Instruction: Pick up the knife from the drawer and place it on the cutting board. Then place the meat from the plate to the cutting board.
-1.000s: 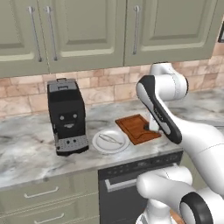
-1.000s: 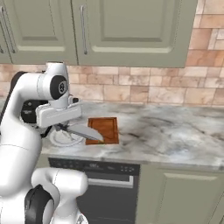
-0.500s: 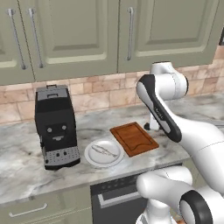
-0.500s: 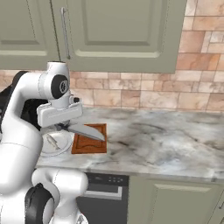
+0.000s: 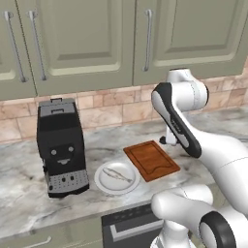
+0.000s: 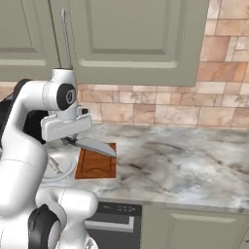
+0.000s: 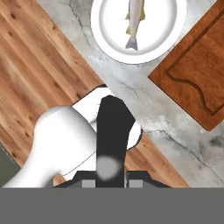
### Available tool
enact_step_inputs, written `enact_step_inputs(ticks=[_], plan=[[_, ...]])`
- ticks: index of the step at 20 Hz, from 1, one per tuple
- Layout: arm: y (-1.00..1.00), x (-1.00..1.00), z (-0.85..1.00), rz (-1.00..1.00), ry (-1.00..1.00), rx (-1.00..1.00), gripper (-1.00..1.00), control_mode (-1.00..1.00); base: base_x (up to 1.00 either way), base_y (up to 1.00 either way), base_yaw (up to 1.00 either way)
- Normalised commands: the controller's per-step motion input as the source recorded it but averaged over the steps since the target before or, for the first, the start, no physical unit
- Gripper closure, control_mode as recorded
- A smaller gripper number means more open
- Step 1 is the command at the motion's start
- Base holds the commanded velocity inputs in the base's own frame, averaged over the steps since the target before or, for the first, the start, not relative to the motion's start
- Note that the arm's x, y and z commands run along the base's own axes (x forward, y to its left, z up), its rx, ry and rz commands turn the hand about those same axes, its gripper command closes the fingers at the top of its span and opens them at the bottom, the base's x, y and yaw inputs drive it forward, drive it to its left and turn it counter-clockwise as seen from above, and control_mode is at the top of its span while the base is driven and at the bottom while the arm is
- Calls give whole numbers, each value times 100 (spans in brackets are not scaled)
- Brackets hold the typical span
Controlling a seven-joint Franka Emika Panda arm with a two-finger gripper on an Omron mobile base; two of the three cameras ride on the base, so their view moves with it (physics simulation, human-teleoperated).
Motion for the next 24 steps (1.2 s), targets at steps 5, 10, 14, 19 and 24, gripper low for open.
enact_step_inputs(ticks=[5, 10, 14, 19, 24], plan=[[0, 0, 0, 0, 0, 0, 100, 100, 31, 2, 0], [12, 38, -29, 0, 0, 0, 100, -100, 7, 2, 0], [5, 46, -57, 0, 0, 0, 100, -100, 0, 0, 0], [1, 55, -52, -2, 0, 3, 100, -100, 0, 0, 0], [0, 55, -44, -13, 0, 7, 100, -100, 0, 0, 0]])
